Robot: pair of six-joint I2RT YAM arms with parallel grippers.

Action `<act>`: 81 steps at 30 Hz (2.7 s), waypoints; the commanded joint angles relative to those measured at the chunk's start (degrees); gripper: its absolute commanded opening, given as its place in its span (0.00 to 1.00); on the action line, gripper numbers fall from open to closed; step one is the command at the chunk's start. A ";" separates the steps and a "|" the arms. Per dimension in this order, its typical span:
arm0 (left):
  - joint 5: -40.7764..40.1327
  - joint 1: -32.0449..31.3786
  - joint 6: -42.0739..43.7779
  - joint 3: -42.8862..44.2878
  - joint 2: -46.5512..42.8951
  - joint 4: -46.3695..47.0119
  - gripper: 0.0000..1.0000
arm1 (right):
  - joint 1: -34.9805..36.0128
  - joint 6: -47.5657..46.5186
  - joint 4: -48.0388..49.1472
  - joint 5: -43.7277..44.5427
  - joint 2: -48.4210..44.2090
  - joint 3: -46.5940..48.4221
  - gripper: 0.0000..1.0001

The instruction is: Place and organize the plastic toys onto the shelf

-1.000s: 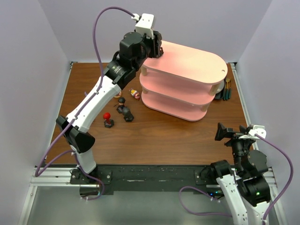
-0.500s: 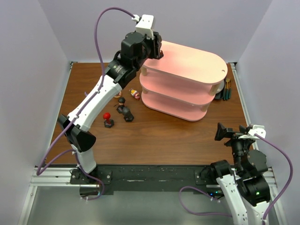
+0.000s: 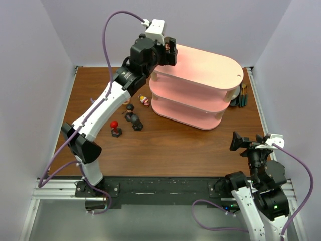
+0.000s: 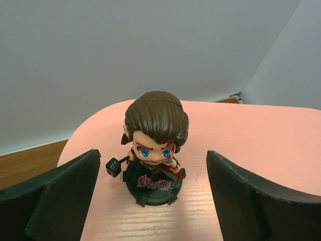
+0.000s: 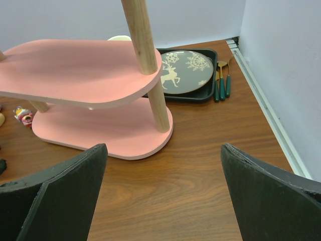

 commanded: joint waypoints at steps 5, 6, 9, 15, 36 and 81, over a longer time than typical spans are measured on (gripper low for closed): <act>0.94 0.73 0.01 -6.17 -11.80 5.54 1.00 | 0.52 0.54 1.28 1.14 -1.68 -0.04 0.99; 0.25 0.65 0.10 -9.66 -13.47 5.98 1.00 | 0.52 0.54 1.28 1.14 -1.68 -0.04 0.99; -3.17 0.73 0.01 -18.73 -20.85 7.30 1.00 | 0.61 0.45 1.28 1.14 -1.68 -0.04 0.99; -8.11 0.64 0.36 -38.24 -38.58 6.08 1.00 | 0.61 0.54 1.19 1.15 -1.59 0.04 0.99; -0.83 2.22 7.74 -78.33 -54.09 4.75 1.00 | 0.70 0.63 1.02 0.53 -1.59 0.13 0.99; 40.23 24.90 26.91 -82.48 -26.32 27.95 0.77 | 5.45 0.72 0.49 0.88 -1.59 0.57 0.99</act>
